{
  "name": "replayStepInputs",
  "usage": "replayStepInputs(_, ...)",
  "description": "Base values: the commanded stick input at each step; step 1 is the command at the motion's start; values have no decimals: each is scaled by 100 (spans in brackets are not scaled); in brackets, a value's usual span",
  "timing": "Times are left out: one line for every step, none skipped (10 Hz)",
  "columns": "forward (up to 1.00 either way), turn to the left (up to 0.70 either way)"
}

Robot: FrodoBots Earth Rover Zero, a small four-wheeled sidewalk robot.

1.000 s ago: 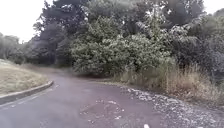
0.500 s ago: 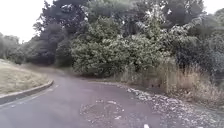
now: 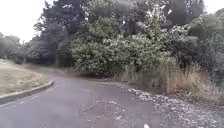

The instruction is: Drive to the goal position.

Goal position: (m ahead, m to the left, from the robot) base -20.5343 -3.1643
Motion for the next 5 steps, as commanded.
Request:
replayStepInputs(0, 45)
replayStepInputs(0, 45)
replayStepInputs(0, 45)
replayStepInputs(0, 45)
replayStepInputs(0, 45)
